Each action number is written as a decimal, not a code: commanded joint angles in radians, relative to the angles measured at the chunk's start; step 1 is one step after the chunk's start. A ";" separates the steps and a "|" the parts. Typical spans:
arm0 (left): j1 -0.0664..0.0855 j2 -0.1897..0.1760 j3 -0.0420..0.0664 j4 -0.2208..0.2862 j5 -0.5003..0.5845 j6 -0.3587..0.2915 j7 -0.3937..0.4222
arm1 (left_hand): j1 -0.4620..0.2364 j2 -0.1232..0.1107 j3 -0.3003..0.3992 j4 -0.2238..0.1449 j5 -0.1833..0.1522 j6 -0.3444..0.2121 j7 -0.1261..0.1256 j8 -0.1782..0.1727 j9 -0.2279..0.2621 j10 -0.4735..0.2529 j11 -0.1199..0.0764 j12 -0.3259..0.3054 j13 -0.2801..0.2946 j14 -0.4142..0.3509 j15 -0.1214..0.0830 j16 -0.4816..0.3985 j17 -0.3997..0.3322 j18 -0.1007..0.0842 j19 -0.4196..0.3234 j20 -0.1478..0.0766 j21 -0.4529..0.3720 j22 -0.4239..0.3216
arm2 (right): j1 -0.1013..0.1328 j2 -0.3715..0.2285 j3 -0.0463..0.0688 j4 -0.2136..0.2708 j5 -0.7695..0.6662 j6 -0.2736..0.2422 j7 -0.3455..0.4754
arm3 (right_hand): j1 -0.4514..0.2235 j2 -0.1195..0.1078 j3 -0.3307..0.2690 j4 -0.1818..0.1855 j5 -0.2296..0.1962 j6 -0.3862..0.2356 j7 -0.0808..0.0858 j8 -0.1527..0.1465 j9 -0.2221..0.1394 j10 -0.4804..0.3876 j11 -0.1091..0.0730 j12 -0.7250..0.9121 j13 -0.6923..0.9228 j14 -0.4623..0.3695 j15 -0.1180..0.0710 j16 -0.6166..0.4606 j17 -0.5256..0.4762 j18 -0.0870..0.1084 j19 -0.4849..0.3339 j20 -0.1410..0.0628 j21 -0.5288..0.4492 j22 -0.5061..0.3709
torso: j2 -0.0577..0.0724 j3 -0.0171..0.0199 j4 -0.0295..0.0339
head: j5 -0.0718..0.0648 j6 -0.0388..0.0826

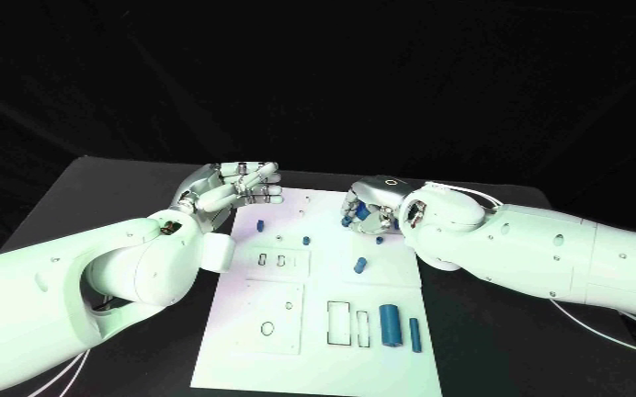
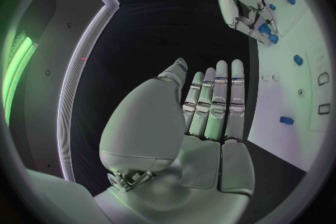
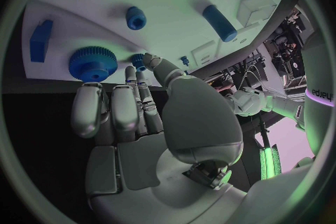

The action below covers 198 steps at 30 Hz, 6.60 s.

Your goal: Assemble the parts on the task board

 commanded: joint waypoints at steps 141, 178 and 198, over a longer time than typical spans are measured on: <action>0.013 0.007 0.001 -0.032 -0.005 0.033 -0.002 | -0.009 -0.007 0.005 0.004 -0.004 -0.001 0.005 -0.013 -0.003 -0.006 0.004 -0.016 -0.002 -0.002 0.004 0.008 0.006 0.009 -0.006 -0.005 0.017 0.010 | 0.024 -0.149 0.036 0.101 0.277 -0.052 -0.103 | 0.013 -0.064 -0.112 0.136 0.024 -0.085 -0.032 0.026 0.090 0.174 -0.059 0.443 0.392 0.040 -0.041 0.139 0.110 -0.046 0.106 -0.044 0.098 0.202 | 0.010 0.0059 -0.0152 | 0.010 0.032; 0.013 0.004 0.001 -0.028 -0.005 0.033 -0.002 | -0.009 -0.007 0.005 0.004 -0.004 -0.001 0.005 -0.013 -0.003 -0.006 0.004 -0.016 -0.002 -0.002 0.004 0.008 0.006 0.009 -0.006 -0.005 0.017 0.010 | 0.018 -0.057 0.032 -0.025 0.280 0.014 -0.141 | 0.059 -0.044 -0.179 0.211 0.033 -0.147 -0.017 0.067 0.122 0.185 -0.046 0.856 0.856 0.055 -0.029 0.208 0.225 -0.049 0.120 -0.032 0.105 0.229 | 0.011 0.0054 -0.0146 | 0.021 0.016; 0.013 0.004 0.001 -0.027 -0.005 0.033 -0.002 | -0.009 -0.007 0.005 0.004 -0.004 -0.001 0.005 -0.013 -0.003 -0.006 0.004 -0.016 -0.002 -0.002 0.004 0.008 0.006 0.009 -0.006 -0.005 0.017 0.010 | 0.016 -0.036 0.028 -0.047 0.281 0.041 -0.146 | 0.060 -0.043 -0.183 0.218 0.033 -0.147 -0.016 0.072 0.125 0.188 -0.046 0.875 0.878 0.057 -0.028 0.214 0.236 -0.048 0.117 -0.031 0.102 0.226 | 0.011 0.0049 -0.0137 | 0.021 0.012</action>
